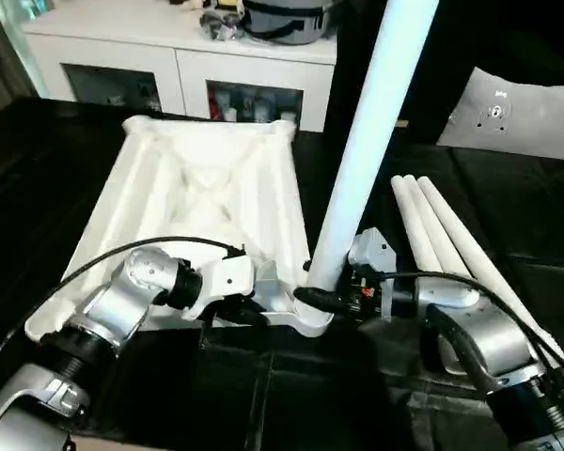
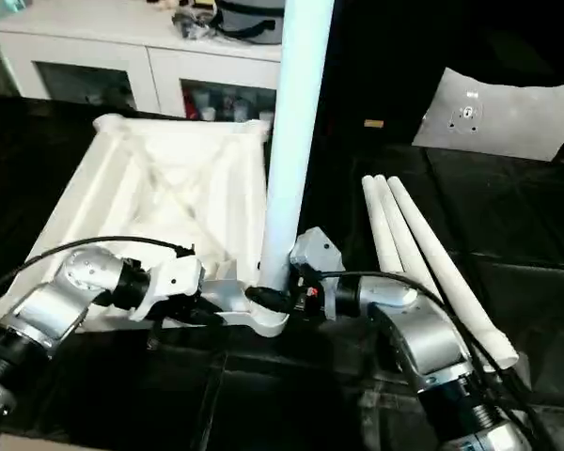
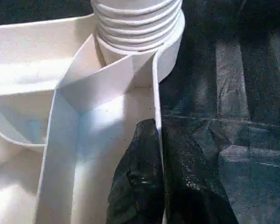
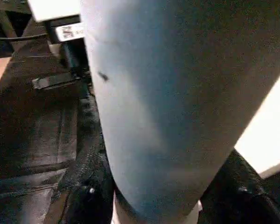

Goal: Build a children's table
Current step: Insert table leg to table base

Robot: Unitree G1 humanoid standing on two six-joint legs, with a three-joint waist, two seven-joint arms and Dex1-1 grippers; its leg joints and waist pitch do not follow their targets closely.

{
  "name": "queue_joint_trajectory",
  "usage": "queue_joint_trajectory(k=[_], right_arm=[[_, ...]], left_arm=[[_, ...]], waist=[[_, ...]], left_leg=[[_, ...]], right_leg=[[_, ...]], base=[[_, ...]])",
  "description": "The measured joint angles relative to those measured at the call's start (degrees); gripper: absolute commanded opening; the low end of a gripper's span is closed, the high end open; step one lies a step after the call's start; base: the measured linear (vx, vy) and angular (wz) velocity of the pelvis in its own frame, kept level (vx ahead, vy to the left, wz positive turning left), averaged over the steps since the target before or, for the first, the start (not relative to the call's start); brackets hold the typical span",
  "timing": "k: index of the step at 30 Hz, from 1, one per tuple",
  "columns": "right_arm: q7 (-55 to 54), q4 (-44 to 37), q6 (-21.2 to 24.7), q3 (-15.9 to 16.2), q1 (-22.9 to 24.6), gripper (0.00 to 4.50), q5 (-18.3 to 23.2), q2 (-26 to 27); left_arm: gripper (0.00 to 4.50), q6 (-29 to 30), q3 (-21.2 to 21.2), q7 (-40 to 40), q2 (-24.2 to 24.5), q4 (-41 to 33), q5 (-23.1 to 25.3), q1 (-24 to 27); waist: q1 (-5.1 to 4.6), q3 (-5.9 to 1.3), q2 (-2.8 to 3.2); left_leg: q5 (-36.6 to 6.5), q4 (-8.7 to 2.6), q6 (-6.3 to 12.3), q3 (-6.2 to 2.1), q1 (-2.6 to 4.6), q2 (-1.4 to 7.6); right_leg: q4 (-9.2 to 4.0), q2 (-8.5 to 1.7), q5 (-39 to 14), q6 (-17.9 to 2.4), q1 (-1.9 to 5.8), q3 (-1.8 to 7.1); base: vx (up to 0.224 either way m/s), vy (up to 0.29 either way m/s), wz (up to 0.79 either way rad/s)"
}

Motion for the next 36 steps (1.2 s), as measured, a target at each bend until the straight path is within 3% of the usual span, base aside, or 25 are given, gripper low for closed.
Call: queue_joint_trajectory(k=[11,14,18,21,26,28,36], right_arm=[[-2.17,1.37,0.16,0.37,-0.96,1.90,-0.53,3.62],[-5.13,1.51,0.21,0.32,-0.90,1.90,-0.83,5.40],[-11.20,2.44,0.46,-0.46,-1.09,1.90,-1.06,8.94],[-15.41,3.76,1.59,-2.47,-2.06,1.90,-1.12,11.06],[-20.95,7.48,2.92,-4.54,-4.48,1.90,-1.26,13.26],[-22.89,8.56,3.15,-4.78,-5.05,1.90,-1.66,13.60],[-24.22,8.82,2.63,-5.36,-5.17,1.90,-2.62,13.57]], left_arm=[[0.00,3.72,2.07,1.04,2.51,-4.28,-0.06,2.44],[0.00,7.90,4.01,3.08,3.01,-7.90,-0.38,4.71],[0.00,18.10,7.64,9.13,2.95,-17.00,-1.23,9.95],[0.00,27.27,9.49,15.27,-0.69,-24.44,-1.18,13.39],[0.00,35.90,8.60,21.20,-6.52,-30.33,-0.45,14.53],[0.00,39.03,7.34,23.72,-9.11,-32.29,0.16,14.47],[0.00,42.08,5.70,27.16,-10.57,-32.82,1.06,13.13]], waist=[[-1.37,0.32,-0.42],[-1.81,0.39,-0.44],[-3.27,0.78,-0.38],[-3.65,0.98,-0.34],[-2.62,1.25,-0.31],[-1.20,1.30,-0.23],[-1.03,1.28,-0.25]], left_leg=[[0.11,-0.53,-0.21,0.05,0.23,0.05],[0.21,-0.72,-0.37,0.05,0.28,0.05],[0.29,-0.89,-0.50,0.04,0.33,0.05],[0.29,-0.85,-0.50,0.05,0.23,0.05],[0.29,-0.87,-0.49,0.06,-0.04,0.04],[0.28,-0.86,-0.44,0.08,-0.04,0.05],[0.16,-0.85,-0.24,0.15,-0.03,0.05]], right_leg=[[-0.01,0.01,-0.17,-0.10,-0.07,-0.08],[-0.02,0.03,-0.21,-0.02,-0.19,-0.06],[-0.01,0.04,-0.20,-0.04,-0.40,-0.07],[-0.04,0.04,-0.16,-0.11,-0.50,-0.04],[-0.10,0.04,0.03,-0.44,-0.64,-0.08],[-0.26,0.04,0.03,-0.44,-0.64,-0.13],[-0.59,0.02,0.07,-0.47,-0.25,-0.14]], base=[[0.005,0.000,0.00],[0.000,0.000,0.00],[0.000,0.000,0.00],[0.000,0.000,0.00],[0.000,0.000,0.00],[0.000,0.000,0.00],[0.000,0.000,0.00]])
